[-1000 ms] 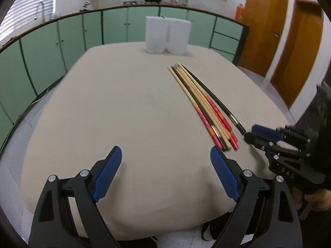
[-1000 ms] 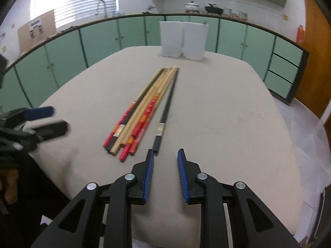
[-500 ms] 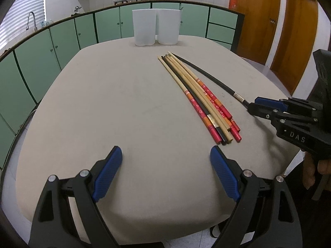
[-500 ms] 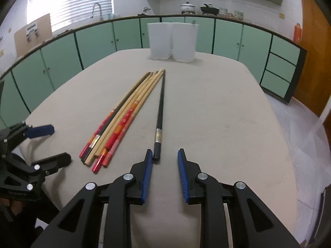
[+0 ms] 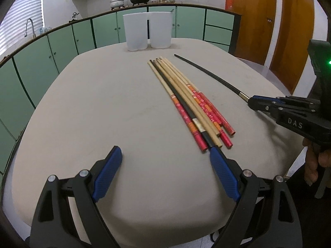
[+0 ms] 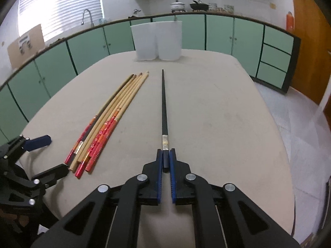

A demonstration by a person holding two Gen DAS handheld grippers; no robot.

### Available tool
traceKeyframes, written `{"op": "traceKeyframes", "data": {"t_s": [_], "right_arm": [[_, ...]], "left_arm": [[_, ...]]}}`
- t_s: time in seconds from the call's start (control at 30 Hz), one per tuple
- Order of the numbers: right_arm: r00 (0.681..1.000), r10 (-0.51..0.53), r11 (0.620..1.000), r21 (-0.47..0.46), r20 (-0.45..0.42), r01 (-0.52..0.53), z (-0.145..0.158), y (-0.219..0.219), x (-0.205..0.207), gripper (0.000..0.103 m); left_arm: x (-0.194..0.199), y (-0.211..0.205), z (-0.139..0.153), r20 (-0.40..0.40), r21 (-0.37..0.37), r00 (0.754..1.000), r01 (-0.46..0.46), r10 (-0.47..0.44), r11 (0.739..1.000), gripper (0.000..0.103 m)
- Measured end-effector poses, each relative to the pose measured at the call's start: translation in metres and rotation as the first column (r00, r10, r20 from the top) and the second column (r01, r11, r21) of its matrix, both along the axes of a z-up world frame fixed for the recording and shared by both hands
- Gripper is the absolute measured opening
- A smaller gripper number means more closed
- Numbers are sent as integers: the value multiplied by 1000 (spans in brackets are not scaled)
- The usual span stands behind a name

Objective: Organize utensils
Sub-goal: 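Grasp one black chopstick from the bundle with the right tool, then grasp a red-and-wood chopstick with the left tool while the right tool holds the black chopstick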

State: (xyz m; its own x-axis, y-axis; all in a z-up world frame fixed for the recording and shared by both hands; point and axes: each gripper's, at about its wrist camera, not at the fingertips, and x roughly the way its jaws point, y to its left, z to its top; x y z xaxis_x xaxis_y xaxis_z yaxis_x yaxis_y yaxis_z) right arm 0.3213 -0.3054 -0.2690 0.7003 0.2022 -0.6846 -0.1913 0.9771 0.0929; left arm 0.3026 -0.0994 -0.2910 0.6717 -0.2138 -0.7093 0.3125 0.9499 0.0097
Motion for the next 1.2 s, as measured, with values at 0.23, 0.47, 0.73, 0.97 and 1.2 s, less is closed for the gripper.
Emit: {"op": "traceKeyframes", "data": {"t_s": [0.23, 0.47, 0.73, 0.97, 1.2], "right_arm": [[1000, 6, 1000, -4, 7, -6, 0, 0, -2, 7], [999, 27, 999, -27, 17, -27, 2, 10, -3, 9], [999, 20, 998, -63, 29, -18, 3, 20, -1, 10], [999, 20, 998, -55, 41, -18, 6, 21, -3, 13], [999, 15, 997, -77, 41, -12, 1, 27, 3, 13]], "left_arm": [[1, -2, 0, 18, -8, 999, -30, 30, 1000, 81], [-3, 5, 4, 19, -36, 1000, -7, 8, 999, 62], [3, 0, 2, 43, -24, 999, -1, 2, 1000, 62], [2, 8, 4, 35, -56, 999, -3, 5, 998, 54], [8, 0, 0, 61, -34, 998, -26, 28, 999, 58]]}}
